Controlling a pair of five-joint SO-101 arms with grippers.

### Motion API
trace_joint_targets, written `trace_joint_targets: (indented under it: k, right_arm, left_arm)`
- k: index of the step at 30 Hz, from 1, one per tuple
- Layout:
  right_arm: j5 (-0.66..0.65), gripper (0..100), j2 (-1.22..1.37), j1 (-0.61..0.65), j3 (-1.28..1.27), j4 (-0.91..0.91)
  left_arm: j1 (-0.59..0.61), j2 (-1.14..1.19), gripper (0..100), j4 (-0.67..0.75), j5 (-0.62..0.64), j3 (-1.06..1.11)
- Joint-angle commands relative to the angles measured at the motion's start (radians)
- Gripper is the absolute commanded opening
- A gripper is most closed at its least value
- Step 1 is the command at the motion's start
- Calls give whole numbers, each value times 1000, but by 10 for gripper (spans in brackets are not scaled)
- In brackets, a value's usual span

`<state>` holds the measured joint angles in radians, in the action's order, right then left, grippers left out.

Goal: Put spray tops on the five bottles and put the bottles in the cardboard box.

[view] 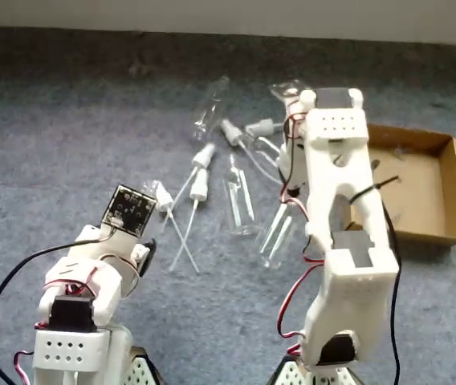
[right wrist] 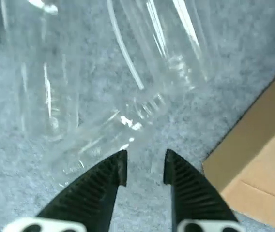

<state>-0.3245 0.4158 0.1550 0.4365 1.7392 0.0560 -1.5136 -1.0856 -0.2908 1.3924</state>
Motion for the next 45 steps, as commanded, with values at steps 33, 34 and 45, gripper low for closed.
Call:
trace_joint_targets:
  k: [33,34,45]
  right_arm:
    - [721,180,-197,380,-21,-143]
    - [726,180,-197,380,-44,-168]
    - [747,179,-199,406,-298,-463]
  left_arm:
    - [91,-4,95,32,21,27]
    - [91,-4,95,32,21,27]
    - [91,-4,95,31,21,27]
